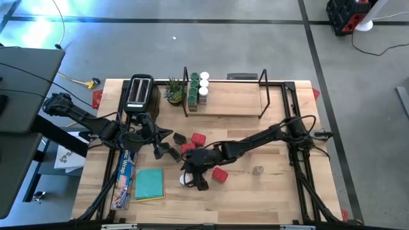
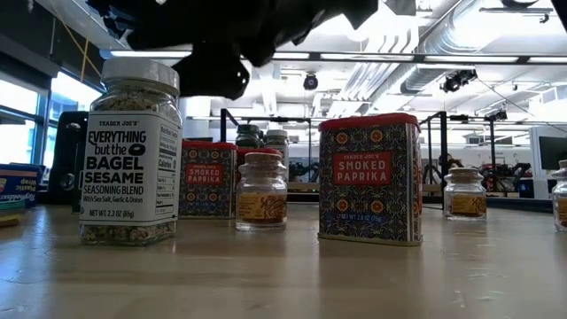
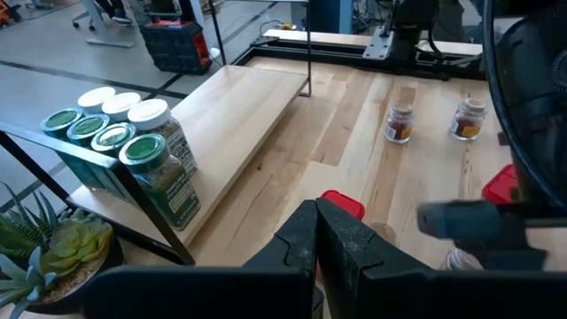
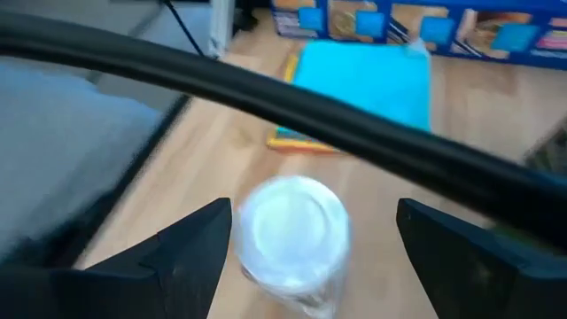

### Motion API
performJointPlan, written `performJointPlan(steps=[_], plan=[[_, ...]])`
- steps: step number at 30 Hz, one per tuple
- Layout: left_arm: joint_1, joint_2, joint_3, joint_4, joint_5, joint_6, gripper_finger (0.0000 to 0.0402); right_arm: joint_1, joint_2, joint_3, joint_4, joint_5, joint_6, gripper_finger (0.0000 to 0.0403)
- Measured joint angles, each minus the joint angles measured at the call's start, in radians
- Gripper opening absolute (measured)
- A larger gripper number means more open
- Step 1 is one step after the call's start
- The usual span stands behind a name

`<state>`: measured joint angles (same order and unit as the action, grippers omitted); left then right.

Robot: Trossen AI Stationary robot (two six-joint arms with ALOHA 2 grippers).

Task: Shelf spices
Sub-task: Put the white seasoning bottle on the shelf aligned with the other white seasoning bottles

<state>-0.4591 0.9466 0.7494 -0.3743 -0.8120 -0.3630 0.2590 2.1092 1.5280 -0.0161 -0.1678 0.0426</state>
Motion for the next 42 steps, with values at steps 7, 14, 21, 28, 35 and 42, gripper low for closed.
performJointPlan(steps=[7, 14, 21, 28, 35, 42], plan=[[0.000, 0.000, 0.000, 0.000, 0.015, -0.001, 0.0003, -0.002, 0.051, -0.002, 0.083, -0.055, 0.049, 0.0317], [0.000, 0.000, 0.000, 0.005, 0.025, -0.017, 0.0003, 0.028, 0.054, -0.001, 0.095, 0.010, 0.072, 0.0311], [-0.006, 0.000, 0.000, 0.005, 0.025, -0.029, 0.0003, 0.050, 0.054, -0.001, 0.096, 0.071, 0.074, 0.0257], [-0.022, 0.000, 0.000, 0.005, 0.017, -0.044, 0.0003, 0.056, 0.054, -0.001, 0.087, 0.145, 0.072, 0.0193], [-0.034, 0.000, 0.000, 0.006, 0.016, -0.047, 0.0003, 0.058, -0.004, 0.042, -0.050, 0.229, 0.002, 0.0193], [-0.034, 0.000, 0.000, 0.006, 0.015, -0.028, 0.0003, -0.016, -0.238, 0.047, -0.233, 0.323, -0.180, 0.0193]])
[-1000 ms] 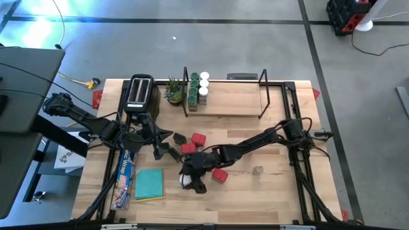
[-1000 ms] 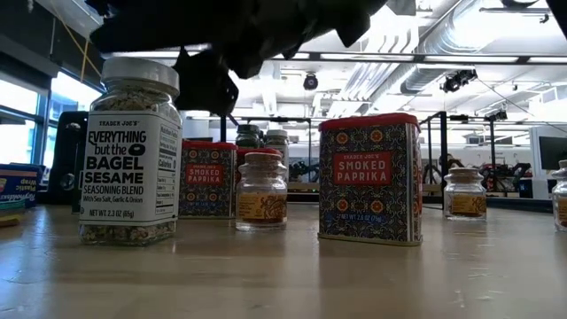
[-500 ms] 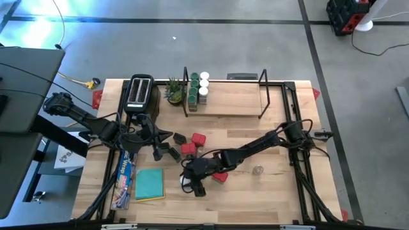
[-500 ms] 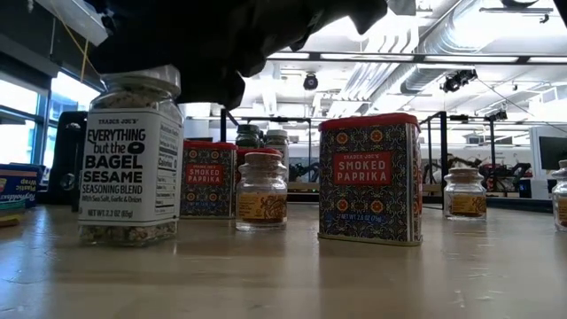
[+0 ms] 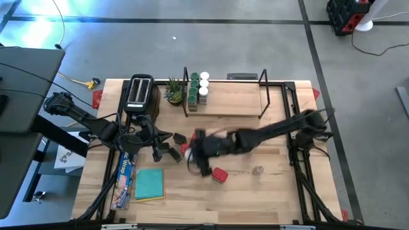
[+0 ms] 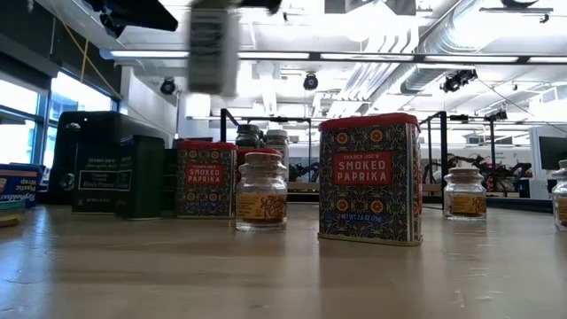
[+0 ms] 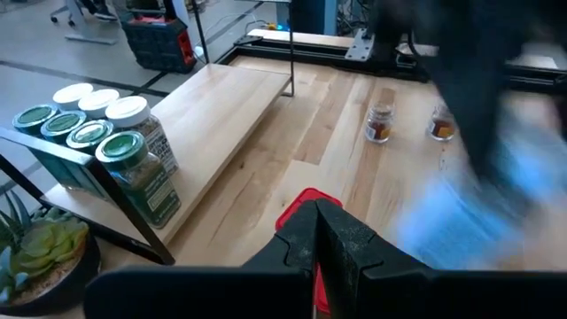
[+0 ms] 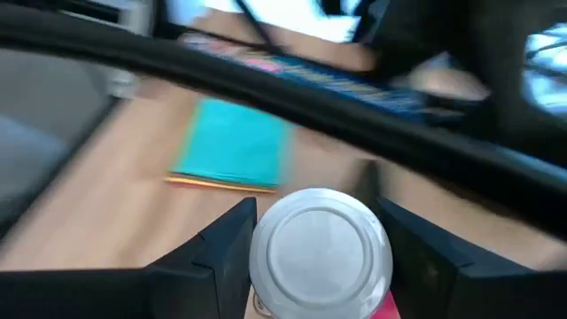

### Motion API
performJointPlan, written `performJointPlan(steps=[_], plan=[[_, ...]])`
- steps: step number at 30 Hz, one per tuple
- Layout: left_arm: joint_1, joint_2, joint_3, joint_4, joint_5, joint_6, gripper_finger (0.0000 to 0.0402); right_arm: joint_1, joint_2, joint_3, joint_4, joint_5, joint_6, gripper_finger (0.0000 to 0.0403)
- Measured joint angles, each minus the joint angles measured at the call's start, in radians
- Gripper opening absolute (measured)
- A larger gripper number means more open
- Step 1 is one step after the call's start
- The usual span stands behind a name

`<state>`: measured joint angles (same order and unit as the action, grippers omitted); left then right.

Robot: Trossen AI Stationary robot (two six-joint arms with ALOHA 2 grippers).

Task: Shelf spices
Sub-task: Put the white seasoning bottle on the shelf aligned with the other white seasoning bottles

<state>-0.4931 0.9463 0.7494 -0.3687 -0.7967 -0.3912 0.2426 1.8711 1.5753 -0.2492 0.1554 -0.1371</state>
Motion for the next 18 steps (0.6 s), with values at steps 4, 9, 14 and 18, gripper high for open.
performJointPlan(steps=[4, 9, 14, 18], plan=[[0.000, 0.000, 0.000, -0.001, -0.002, 0.026, 0.0003, -0.124, -0.087, 0.001, -0.117, 0.013, -0.089, 0.0193], [0.000, 0.000, 0.000, 0.000, -0.003, 0.045, 0.0003, -0.310, -0.077, -0.056, -0.145, -0.148, -0.178, 0.0193], [0.000, 0.000, 0.000, 0.000, -0.002, 0.044, 0.0003, -0.454, -0.077, -0.154, -0.072, -0.219, -0.198, 0.0193], [0.000, 0.000, 0.000, 0.000, -0.002, 0.030, 0.0003, -0.516, -0.077, -0.211, 0.024, -0.260, -0.237, 0.0193]])
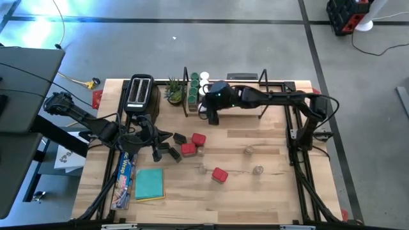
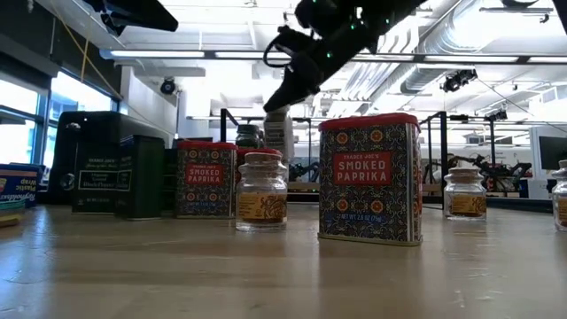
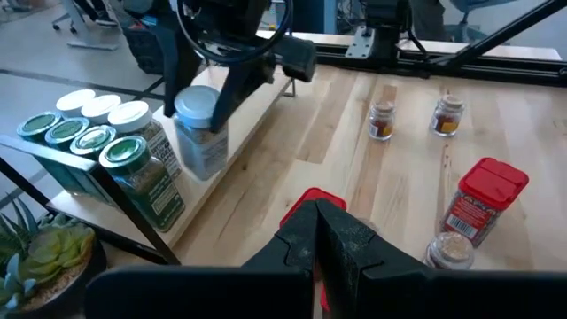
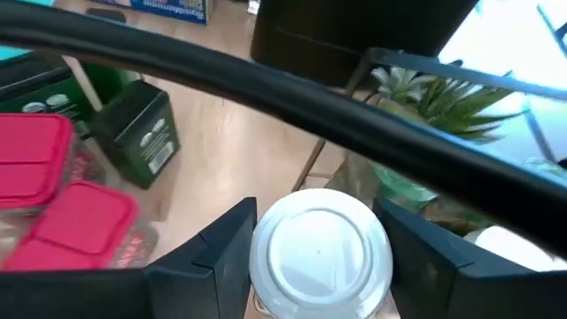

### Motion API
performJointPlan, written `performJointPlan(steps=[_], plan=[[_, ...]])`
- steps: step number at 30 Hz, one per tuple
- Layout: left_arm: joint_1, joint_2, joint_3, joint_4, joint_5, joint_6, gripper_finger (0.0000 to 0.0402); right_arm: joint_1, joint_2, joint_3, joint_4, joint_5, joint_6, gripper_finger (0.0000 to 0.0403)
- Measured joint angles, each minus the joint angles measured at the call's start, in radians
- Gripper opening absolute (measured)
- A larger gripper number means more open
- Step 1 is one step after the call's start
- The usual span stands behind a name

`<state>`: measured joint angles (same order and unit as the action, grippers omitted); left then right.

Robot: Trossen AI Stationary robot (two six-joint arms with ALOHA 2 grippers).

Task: Shelf spices
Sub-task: Put the white seasoning bottle on the shelf aligned with the other white seasoning bottles

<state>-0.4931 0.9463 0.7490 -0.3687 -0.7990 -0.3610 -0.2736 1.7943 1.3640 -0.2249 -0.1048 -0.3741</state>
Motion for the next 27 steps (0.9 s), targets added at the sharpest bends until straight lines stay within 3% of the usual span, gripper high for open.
performJointPlan(steps=[7, 27], plan=[[0.000, 0.000, 0.000, 0.001, 0.003, -0.020, 0.0003, -0.043, 0.000, -0.072, 0.102, -0.062, -0.040, 0.0193], [0.000, 0.000, 0.000, 0.028, 0.002, -0.003, 0.0003, -0.067, 0.046, -0.111, 0.196, -0.054, -0.134, 0.0218]])
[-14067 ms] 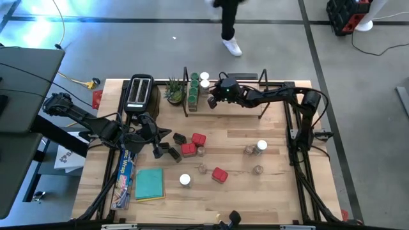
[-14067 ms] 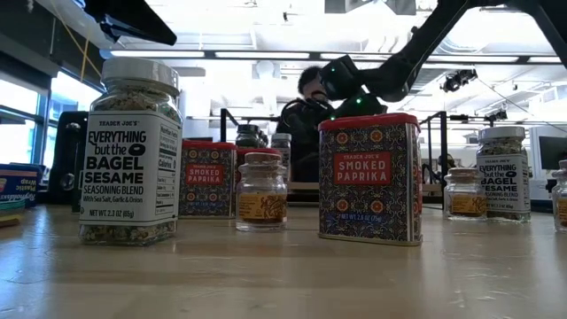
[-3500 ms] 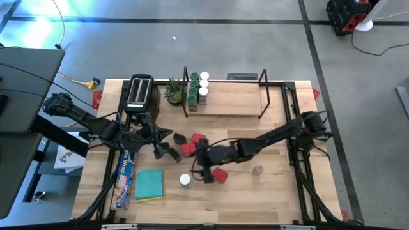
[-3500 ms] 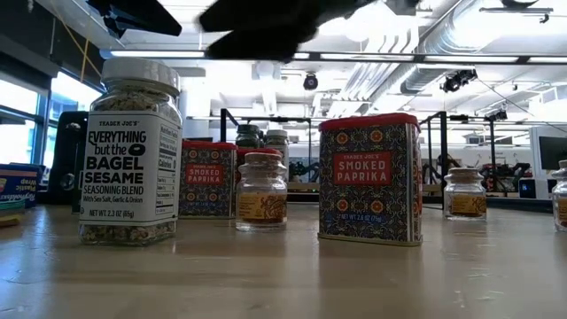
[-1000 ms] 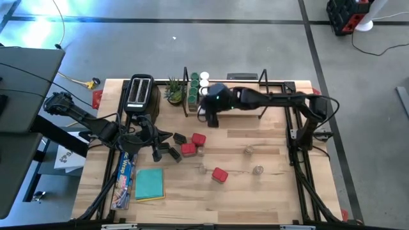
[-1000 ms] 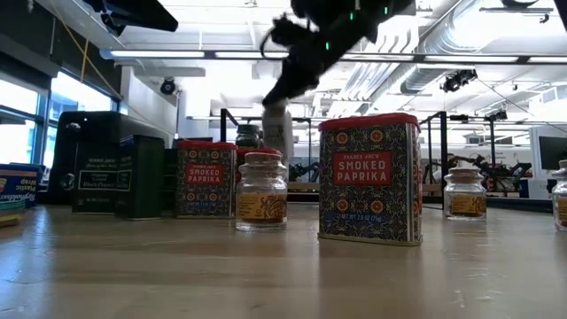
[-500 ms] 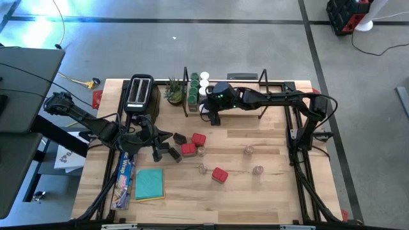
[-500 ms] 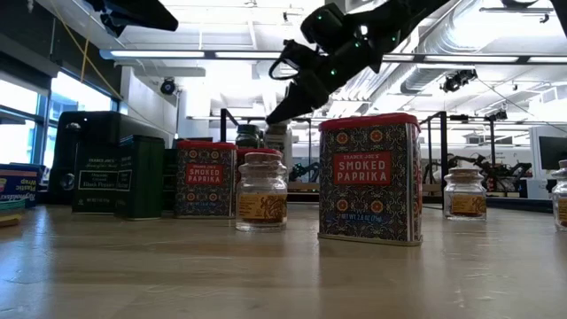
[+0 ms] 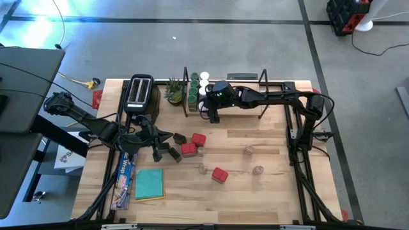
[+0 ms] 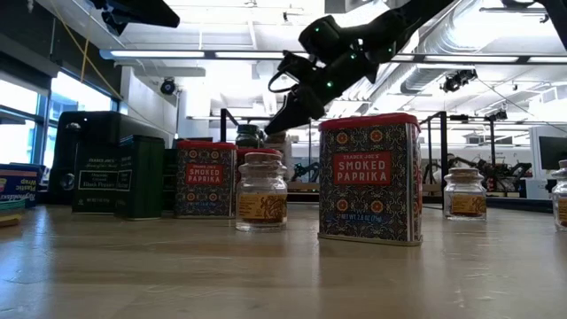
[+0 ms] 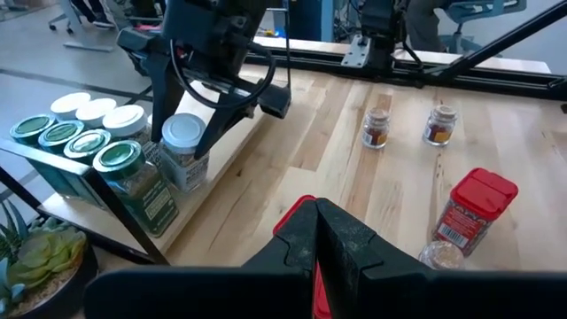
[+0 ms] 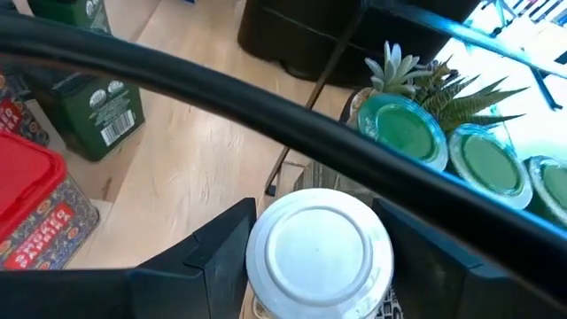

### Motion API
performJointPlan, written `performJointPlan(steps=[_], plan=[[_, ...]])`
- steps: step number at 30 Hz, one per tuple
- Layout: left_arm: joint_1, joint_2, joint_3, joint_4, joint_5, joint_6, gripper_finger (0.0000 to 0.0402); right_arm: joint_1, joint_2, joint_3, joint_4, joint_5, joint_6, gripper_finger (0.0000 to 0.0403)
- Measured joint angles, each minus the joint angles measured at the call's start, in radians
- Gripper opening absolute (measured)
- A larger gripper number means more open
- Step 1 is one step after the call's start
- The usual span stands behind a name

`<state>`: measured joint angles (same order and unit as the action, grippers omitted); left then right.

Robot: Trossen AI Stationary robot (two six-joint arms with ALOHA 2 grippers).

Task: Shelf spices
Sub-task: Put the white seasoning bottle on the shelf aligned with the other white seasoning bottles

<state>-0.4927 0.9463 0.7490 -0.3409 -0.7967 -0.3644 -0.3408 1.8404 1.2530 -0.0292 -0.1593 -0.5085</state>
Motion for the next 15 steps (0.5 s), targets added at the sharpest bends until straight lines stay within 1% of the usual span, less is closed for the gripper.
performJointPlan(steps=[15], plan=[[0.000, 0.000, 0.000, -0.002, 0.001, 0.001, 0.0003, -0.002, 0.002, 0.008, 0.049, 0.027, -0.018, 0.0220]])
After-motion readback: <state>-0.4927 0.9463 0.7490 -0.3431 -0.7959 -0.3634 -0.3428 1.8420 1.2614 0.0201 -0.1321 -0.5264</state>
